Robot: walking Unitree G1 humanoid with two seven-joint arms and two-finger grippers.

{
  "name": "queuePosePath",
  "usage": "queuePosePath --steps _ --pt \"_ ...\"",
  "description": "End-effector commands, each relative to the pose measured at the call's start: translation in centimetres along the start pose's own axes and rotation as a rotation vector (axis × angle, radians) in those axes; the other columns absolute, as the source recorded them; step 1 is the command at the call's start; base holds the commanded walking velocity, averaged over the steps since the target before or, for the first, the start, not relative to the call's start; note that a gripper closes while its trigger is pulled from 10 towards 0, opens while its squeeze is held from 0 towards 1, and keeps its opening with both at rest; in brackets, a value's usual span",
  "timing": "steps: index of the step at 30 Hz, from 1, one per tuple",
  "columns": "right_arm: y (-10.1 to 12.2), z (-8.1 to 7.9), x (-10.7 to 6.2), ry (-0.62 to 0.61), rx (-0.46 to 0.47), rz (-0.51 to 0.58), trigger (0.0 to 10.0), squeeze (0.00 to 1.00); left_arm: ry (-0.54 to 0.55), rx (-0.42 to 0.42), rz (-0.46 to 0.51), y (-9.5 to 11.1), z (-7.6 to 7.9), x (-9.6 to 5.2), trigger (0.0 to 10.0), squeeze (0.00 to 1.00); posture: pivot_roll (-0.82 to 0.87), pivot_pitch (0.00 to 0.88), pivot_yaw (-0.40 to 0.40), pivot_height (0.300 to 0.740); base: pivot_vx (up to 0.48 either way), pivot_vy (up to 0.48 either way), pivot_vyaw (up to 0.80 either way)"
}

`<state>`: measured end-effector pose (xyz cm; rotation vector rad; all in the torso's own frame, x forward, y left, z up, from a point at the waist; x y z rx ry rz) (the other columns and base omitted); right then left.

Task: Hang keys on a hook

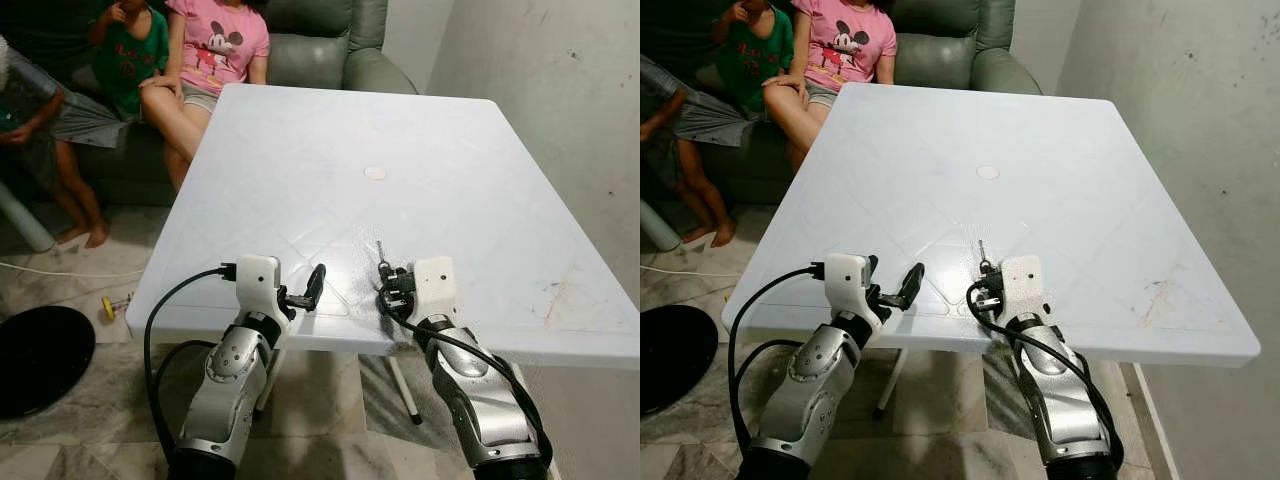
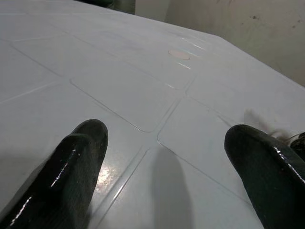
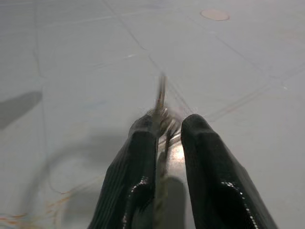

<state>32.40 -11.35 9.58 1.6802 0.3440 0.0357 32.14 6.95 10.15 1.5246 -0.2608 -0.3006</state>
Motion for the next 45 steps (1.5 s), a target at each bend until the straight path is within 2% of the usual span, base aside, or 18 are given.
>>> queuePosePath --steps 1,8,9,10,13,15,22,24,27,29,30,35,39,40,41,42,45 --pt "-0.2 0.0 -0.1 0.009 -0.023 -0.008 10.0 1.00 -0.015 -0.027 0.012 0.3 1.1 0.3 10.0 0.00 0.02 0.061 -0.074 0.732 0.000 0.000 0.00" --pt "-0.8 -0.1 -0.4 0.034 -0.056 -0.043 10.0 1.00 -0.009 -0.032 0.014 0.4 1.0 0.2 10.0 0.00 0.02 0.068 -0.077 0.732 0.000 0.000 0.00" --pt "-0.8 -0.1 -0.3 0.033 -0.056 -0.041 10.0 0.45 -0.009 -0.032 0.014 0.4 1.0 0.3 10.0 0.00 0.02 0.068 -0.077 0.732 0.000 0.000 0.00" --pt "-0.8 -0.2 -0.3 0.039 -0.051 -0.042 10.0 0.00 -0.008 -0.032 0.014 0.4 1.0 0.3 10.0 0.00 0.02 0.068 -0.077 0.732 0.000 0.000 0.00" --pt "-0.2 -0.4 -0.1 0.041 -0.063 0.000 10.0 0.00 -0.007 -0.033 0.013 0.4 1.0 0.3 10.0 0.00 0.02 0.072 -0.077 0.732 0.000 0.000 0.00" --pt "-0.2 -0.4 0.1 0.031 -0.006 -0.011 10.0 0.00 -0.007 -0.034 0.013 0.4 1.0 0.2 10.0 0.00 0.02 0.076 -0.078 0.732 0.000 0.000 0.00" --pt "0.6 -0.6 0.8 -0.006 0.005 0.019 10.0 0.00 -0.004 -0.036 0.014 0.4 1.0 0.2 10.0 0.00 0.02 0.078 -0.079 0.732 0.000 0.000 0.00" --pt "0.5 -0.7 1.1 -0.022 0.003 0.001 10.0 0.00 -0.003 -0.037 0.013 0.4 1.0 0.2 10.0 0.00 0.03 0.079 -0.079 0.732 0.000 0.000 0.00" --pt "0.4 -0.8 1.3 -0.045 -0.046 -0.011 10.0 0.00 -0.001 -0.037 0.015 0.5 0.9 0.2 10.0 0.00 0.03 0.079 -0.081 0.732 0.000 0.000 0.00" --pt "0.1 -1.0 1.3 -0.026 0.030 -0.013 10.0 0.00 0.002 -0.037 0.017 0.6 0.9 0.2 10.0 0.00 0.03 0.079 -0.083 0.732 0.000 0.000 0.00" --pt "0.1 -0.9 1.2 -0.024 0.075 -0.006 10.0 1.00 0.004 -0.036 0.020 0.6 0.8 0.2 10.0 0.00 0.03 0.079 -0.083 0.732 0.000 0.000 0.00" --pt "1.3 -0.8 0.4 0.052 0.091 0.090 10.0 1.00 0.042 -0.055 0.075 1.7 0.1 0.0 10.0 0.00 0.03 0.078 -0.082 0.732 0.000 0.000 0.00" --pt "3.7 -1.8 -1.6 0.244 0.126 0.293 10.0 1.00 0.065 -0.054 0.129 2.7 -1.0 -0.4 10.0 0.00 0.02 0.073 -0.080 0.732 0.000 0.000 0.00" --pt "3.7 -1.8 -1.6 0.244 0.126 0.293 10.0 1.00 0.065 -0.054 0.129 2.7 -1.0 -0.4 10.0 0.00 0.02 0.073 -0.080 0.732 0.000 0.000 0.00" --pt "3.9 -0.7 -2.0 0.187 0.145 0.320 10.0 1.00 0.064 -0.044 0.150 2.9 -1.4 -0.8 10.0 0.00 0.02 0.071 -0.076 0.732 0.000 0.000 0.00" --pt "3.8 -0.3 -2.1 0.173 0.155 0.326 10.0 1.00 0.064 -0.040 0.148 2.8 -1.6 -0.9 10.0 0.00 0.02 0.071 -0.076 0.732 0.000 0.000 0.00" --pt "3.7 0.3 -2.8 0.181 0.156 0.359 10.0 1.00 0.057 -0.021 0.136 2.4 -1.8 -1.4 10.0 0.00 0.02 0.068 -0.071 0.732 0.000 0.000 0.00"
Point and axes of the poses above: a point about 5 cm out from each wrist's last joint towards the gripper, its own x axis pointing out of the wrist towards the gripper, its own y axis along the axis of the wrist's last joint, z = x × y, the point moved 3 cm from there along x, pointing out of the wrist towards the gripper, and after that the axes turned 9 degrees about x, right-handed, at the moved point
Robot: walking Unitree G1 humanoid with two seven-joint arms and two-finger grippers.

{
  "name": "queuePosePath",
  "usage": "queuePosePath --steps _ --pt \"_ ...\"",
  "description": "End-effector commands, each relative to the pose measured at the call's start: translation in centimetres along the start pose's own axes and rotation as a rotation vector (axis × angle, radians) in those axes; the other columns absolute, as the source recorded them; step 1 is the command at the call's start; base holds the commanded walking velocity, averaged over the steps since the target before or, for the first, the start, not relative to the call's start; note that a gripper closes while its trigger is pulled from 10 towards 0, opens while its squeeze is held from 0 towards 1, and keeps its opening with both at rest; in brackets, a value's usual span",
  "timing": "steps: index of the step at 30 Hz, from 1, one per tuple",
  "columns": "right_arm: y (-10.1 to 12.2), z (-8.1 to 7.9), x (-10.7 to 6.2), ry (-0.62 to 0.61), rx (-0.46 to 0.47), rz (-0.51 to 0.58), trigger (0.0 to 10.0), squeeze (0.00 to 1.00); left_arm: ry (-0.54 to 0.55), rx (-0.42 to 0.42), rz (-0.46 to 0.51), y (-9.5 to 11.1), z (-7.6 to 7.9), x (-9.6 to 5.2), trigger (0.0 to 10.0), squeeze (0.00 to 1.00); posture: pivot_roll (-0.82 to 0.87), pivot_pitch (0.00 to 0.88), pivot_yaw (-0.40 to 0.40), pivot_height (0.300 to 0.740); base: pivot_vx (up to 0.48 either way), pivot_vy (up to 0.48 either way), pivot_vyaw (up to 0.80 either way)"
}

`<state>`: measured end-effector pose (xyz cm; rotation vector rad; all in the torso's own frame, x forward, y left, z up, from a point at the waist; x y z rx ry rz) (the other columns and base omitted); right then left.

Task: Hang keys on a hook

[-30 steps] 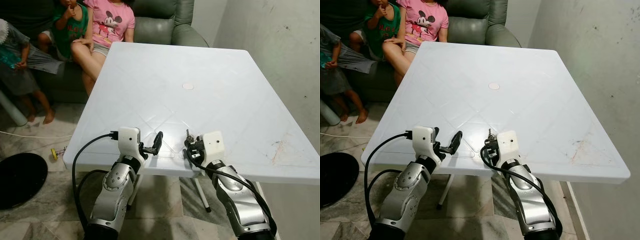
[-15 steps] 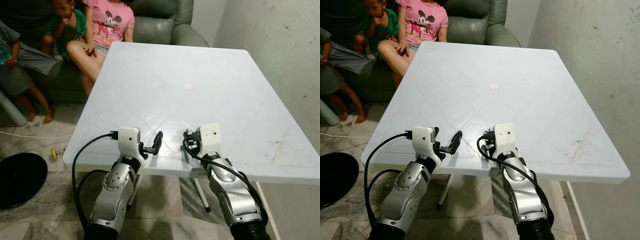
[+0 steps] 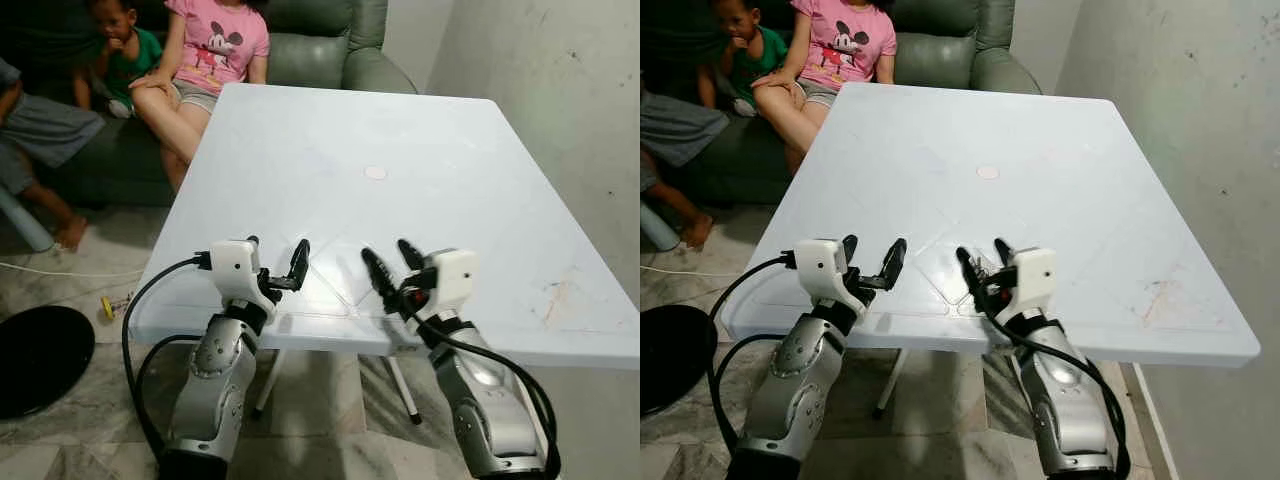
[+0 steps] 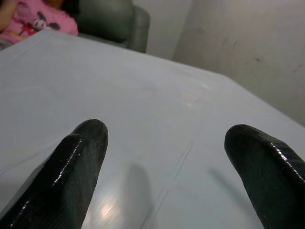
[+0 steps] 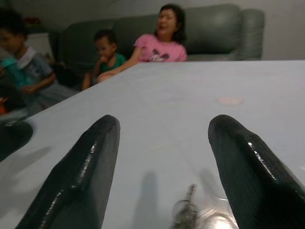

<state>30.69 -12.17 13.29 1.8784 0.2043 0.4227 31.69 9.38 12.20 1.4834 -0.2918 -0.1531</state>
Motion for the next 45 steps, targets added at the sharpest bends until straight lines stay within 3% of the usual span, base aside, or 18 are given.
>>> queuePosePath --steps 1,2,3,6,10,15,20,34,41,45 --pt "0.4 0.5 -0.6 -0.004 -0.011 0.025 10.0 1.00 -0.023 0.022 0.013 0.2 0.2 -0.3 10.0 0.00 0.02 0.063 -0.067 0.732 0.000 0.000 0.00" --pt "0.4 0.5 -0.6 -0.004 -0.011 0.025 10.0 1.00 -0.023 0.022 0.013 0.2 0.2 -0.3 10.0 0.00 0.02 0.063 -0.067 0.732 0.000 0.000 0.00" --pt "0.0 0.5 -1.5 0.007 -0.017 0.033 10.0 0.00 -0.046 0.035 0.029 0.0 0.2 -1.0 10.0 0.00 0.01 0.060 -0.062 0.732 0.000 0.000 0.00" --pt "-0.4 0.5 -2.1 0.014 -0.017 0.031 10.0 0.00 -0.076 0.057 0.038 -0.2 0.4 -1.5 10.0 0.00 0.01 0.060 -0.062 0.732 0.000 0.000 0.00" --pt "-2.5 1.3 -3.5 0.001 -0.013 0.002 10.0 0.00 -0.159 0.224 0.013 -2.0 1.0 -2.2 10.0 0.00 0.02 0.045 -0.054 0.732 0.000 0.000 0.00" --pt "-2.6 0.8 -3.5 0.020 0.101 0.029 10.0 0.00 -0.243 0.244 0.020 -2.2 2.5 -2.4 10.0 0.00 0.02 0.036 -0.050 0.732 0.000 0.000 0.00" --pt "-2.5 0.2 -3.5 0.059 0.101 0.032 10.0 0.00 -0.295 0.218 0.042 -2.0 3.5 -2.7 10.0 0.00 0.02 0.029 -0.048 0.732 0.000 0.000 0.00" --pt "-1.9 0.8 -3.1 0.035 0.058 0.057 10.0 0.00 -0.140 0.076 0.082 -0.9 1.0 -2.5 10.0 0.00 0.03 0.033 -0.056 0.732 0.000 0.000 0.00" --pt "0.1 3.9 -3.4 -0.251 -0.081 0.026 10.0 0.00 0.197 -0.143 0.081 0.0 -3.8 -3.4 10.0 0.00 0.02 0.042 -0.051 0.732 0.000 0.000 0.00" --pt "0.7 4.3 -3.5 -0.272 -0.093 0.037 10.0 0.00 0.266 -0.170 0.077 0.1 -5.4 -3.8 10.0 0.00 0.02 0.046 -0.052 0.732 0.000 0.000 0.00"
Point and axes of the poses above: a point about 5 cm out from each wrist's last joint towards the gripper, its own x axis pointing out of the wrist towards the gripper, its own y axis along the axis of the wrist's last joint, z = x × y, the point moved 3 cm from there along x, pointing out of the wrist towards the gripper, and after that the axes turned 9 degrees about x, right-handed, at the moved point
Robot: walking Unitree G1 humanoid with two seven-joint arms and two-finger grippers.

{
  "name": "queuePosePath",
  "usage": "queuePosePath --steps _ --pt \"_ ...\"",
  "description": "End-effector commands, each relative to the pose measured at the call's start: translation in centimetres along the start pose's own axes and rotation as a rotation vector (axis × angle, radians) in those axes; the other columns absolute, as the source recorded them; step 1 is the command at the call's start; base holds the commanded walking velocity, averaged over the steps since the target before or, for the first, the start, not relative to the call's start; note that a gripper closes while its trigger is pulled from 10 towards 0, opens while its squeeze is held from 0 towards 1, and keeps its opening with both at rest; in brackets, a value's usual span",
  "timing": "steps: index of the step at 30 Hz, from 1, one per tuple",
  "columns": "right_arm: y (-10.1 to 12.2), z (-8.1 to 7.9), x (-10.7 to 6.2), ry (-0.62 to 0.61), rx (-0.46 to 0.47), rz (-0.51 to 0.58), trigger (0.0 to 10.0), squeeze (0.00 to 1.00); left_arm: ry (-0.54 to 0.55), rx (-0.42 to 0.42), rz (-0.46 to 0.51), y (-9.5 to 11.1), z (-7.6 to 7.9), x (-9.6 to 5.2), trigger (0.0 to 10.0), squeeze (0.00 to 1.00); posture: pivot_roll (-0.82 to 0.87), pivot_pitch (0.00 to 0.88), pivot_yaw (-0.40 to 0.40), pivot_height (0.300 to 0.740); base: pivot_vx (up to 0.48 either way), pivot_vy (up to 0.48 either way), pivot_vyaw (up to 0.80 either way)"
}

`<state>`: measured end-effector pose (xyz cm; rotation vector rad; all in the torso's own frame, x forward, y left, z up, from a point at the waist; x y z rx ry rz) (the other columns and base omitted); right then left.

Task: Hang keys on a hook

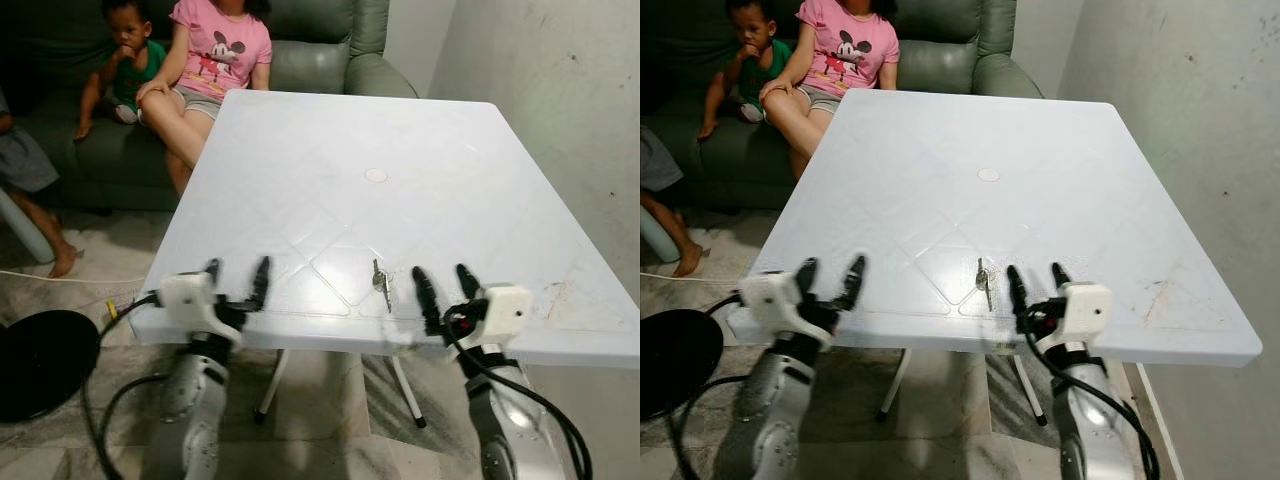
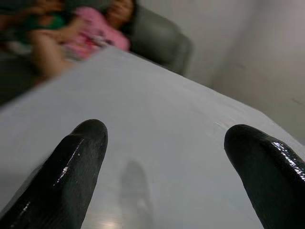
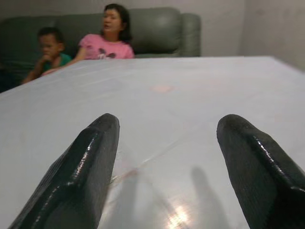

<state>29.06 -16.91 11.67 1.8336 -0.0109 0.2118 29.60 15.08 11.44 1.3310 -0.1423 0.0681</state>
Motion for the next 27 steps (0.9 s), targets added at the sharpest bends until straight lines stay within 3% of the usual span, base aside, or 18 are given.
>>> queuePosePath --steps 1,8,27 --pt "0.8 0.6 0.0 -0.037 -0.036 0.016 10.0 0.00 0.056 -0.022 -0.008 0.4 -1.3 0.0 10.0 0.00 0.02 0.046 -0.052 0.732 0.000 0.000 0.00" --pt "1.3 0.6 -0.1 -0.046 -0.041 0.006 10.0 0.00 0.088 -0.009 0.006 1.6 -3.0 -0.3 10.0 0.00 0.02 0.049 -0.050 0.732 0.000 0.000 0.00" --pt "0.7 0.2 -0.3 -0.045 -0.030 -0.048 10.0 0.00 0.042 0.035 -0.018 1.5 -1.8 0.0 10.0 0.00 0.03 0.054 -0.045 0.732 0.000 0.000 0.00"
Point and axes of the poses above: a point about 5 cm out from each wrist's last joint towards the gripper, its own x axis pointing out of the wrist towards the gripper, its own y axis along the axis of the wrist's last joint, z = x × y, the point moved 3 cm from there along x, pointing out of the wrist towards the gripper, and after that the axes turned 9 degrees about x, right-handed, at the moved point
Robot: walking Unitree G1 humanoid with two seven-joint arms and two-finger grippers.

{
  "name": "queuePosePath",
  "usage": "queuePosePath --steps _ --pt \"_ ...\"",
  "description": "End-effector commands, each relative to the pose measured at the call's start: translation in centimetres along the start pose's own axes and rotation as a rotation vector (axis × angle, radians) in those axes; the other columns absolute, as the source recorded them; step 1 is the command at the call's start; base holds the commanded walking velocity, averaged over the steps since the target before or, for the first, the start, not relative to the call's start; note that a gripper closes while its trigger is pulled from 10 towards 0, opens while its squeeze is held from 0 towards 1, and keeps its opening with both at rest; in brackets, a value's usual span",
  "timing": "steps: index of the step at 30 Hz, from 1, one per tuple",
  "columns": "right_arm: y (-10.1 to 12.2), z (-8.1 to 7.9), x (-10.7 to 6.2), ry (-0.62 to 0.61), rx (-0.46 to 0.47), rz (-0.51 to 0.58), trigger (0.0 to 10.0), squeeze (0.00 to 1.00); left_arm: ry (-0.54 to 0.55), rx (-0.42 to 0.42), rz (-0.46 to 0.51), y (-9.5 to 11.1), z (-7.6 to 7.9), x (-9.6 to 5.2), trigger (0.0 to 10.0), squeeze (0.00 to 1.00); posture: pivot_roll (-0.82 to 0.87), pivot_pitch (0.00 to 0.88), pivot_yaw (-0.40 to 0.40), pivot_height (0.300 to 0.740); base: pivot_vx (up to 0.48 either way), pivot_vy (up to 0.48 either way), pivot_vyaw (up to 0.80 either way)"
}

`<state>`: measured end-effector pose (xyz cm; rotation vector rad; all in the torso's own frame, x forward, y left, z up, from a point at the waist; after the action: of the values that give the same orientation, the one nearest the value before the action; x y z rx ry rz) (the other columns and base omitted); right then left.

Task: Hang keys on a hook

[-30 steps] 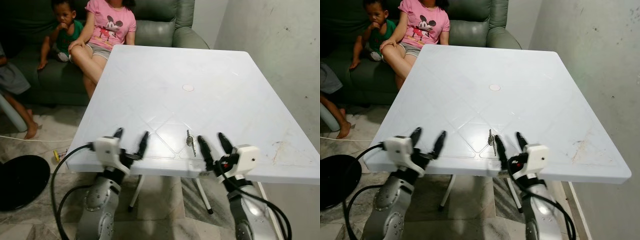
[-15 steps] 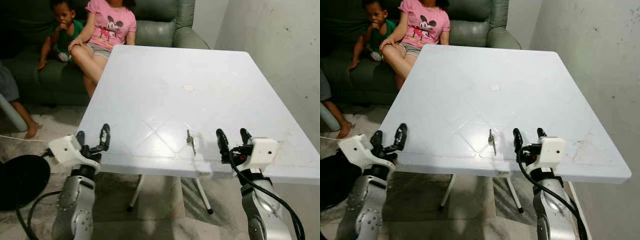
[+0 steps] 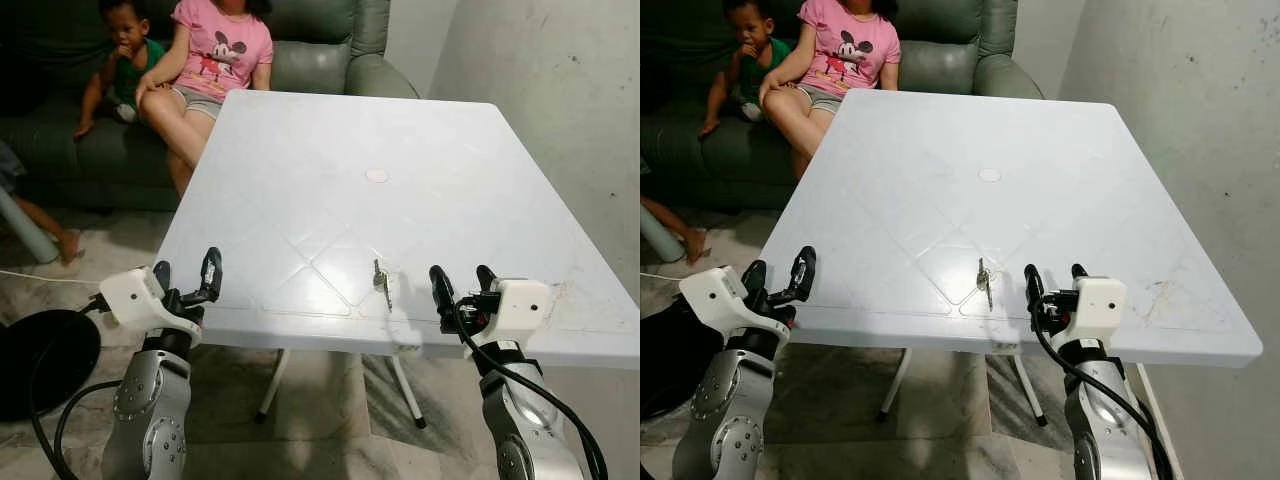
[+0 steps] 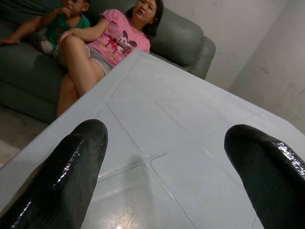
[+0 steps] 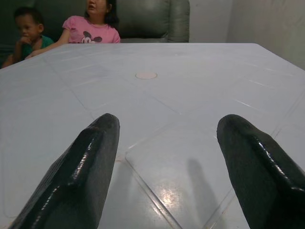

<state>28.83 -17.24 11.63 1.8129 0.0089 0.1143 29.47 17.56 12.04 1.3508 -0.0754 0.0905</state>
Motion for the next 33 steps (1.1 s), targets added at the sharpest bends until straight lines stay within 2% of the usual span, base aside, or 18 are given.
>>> queuePosePath --steps 1,33 --pt "0.62 -0.17 -0.07 0.013 -0.007 0.014 10.0 0.00 -0.019 0.016 0.007 0.36 0.47 0.08 10.0 0.00 0.03 0.054 -0.045 0.732 0.000 0.000 0.00" --pt "0.05 -0.57 0.18 0.047 -0.031 -0.016 10.0 0.00 -0.045 0.050 0.005 0.26 1.22 -0.05 10.0 0.00 0.05 0.046 -0.052 0.732 0.000 0.000 0.00"
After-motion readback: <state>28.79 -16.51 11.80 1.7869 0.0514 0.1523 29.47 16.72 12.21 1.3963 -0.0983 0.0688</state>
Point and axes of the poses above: a point about 5 cm out from each wrist's last joint towards the gripper, its own x axis pointing out of the wrist towards the gripper, its own y axis along the axis of the wrist's last joint, z = x × y, the point moved 3 cm from there along x, pointing out of the wrist towards the gripper, and after that the axes turned 9 degrees about x, right-handed, at the moved point
